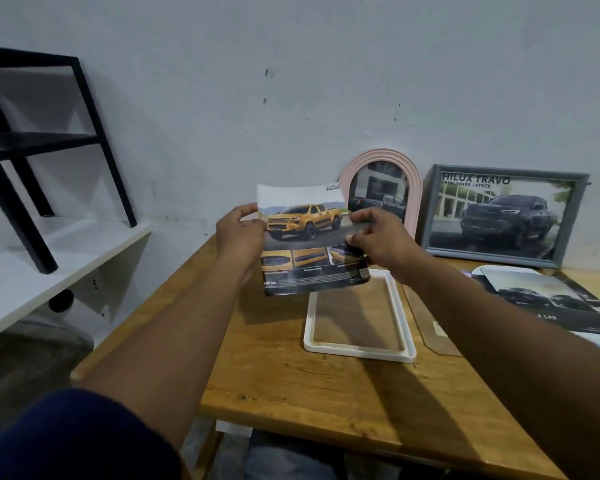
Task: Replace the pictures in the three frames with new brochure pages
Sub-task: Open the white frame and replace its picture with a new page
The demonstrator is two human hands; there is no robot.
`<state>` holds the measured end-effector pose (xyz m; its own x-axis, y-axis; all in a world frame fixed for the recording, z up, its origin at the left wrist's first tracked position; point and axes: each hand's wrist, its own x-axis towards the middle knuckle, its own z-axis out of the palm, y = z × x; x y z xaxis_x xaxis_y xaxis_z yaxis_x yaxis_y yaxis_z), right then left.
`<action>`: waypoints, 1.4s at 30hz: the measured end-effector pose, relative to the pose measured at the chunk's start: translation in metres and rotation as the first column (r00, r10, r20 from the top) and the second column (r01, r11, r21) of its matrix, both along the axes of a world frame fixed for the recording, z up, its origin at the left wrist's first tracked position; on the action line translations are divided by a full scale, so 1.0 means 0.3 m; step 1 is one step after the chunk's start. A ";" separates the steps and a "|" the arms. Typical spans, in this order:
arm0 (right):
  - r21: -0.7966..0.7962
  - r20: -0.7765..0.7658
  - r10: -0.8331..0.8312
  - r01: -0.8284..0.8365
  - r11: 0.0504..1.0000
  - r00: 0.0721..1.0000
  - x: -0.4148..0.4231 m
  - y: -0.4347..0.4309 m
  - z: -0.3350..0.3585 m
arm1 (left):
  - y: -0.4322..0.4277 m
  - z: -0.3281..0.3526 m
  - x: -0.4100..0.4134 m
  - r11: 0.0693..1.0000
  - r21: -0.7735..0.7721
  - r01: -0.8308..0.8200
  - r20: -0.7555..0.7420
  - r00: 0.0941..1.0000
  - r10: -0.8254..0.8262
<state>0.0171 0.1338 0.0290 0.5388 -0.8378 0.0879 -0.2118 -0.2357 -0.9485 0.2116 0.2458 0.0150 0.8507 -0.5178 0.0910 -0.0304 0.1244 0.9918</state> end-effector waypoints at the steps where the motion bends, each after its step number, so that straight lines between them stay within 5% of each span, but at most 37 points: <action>1: 0.005 0.001 -0.031 0.031 1.000 1.000 -0.037 -0.017 -0.001 | -0.027 0.000 -0.032 0.999 0.007 0.031 0.011 0.999 -0.031; 10: 0.051 -0.230 -0.132 0.148 0.988 0.964 -0.235 -0.057 -0.178 | -0.151 -0.178 -0.196 0.905 0.329 0.272 0.166 0.926 -0.339; 17: -0.217 -0.478 -0.137 0.035 0.976 0.867 -0.233 -0.026 -0.247 | -0.102 -0.301 -0.184 0.758 0.647 0.082 0.500 0.705 -0.503; 29: -0.466 -0.703 -0.245 -0.172 0.868 0.668 -0.240 0.025 -0.272 | -0.066 -0.346 -0.200 0.740 0.673 -0.016 0.631 0.534 -0.562; 33: -0.468 -0.711 -0.220 -0.217 0.857 0.667 -0.244 0.024 -0.288 | -0.061 -0.348 -0.213 0.722 0.691 0.039 0.600 0.527 -0.602; 42: -0.484 -0.747 -0.170 -0.351 0.802 0.643 -0.237 0.005 -0.350 | -0.048 -0.374 -0.210 0.692 0.721 -0.034 0.658 0.344 -0.669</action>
<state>-0.0541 0.1352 -0.0759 0.7001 -0.7127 0.0431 -0.6994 -0.6967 -0.1596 0.1487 0.2313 -0.0973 0.2254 -0.9522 0.2063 -0.9452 -0.1624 0.2831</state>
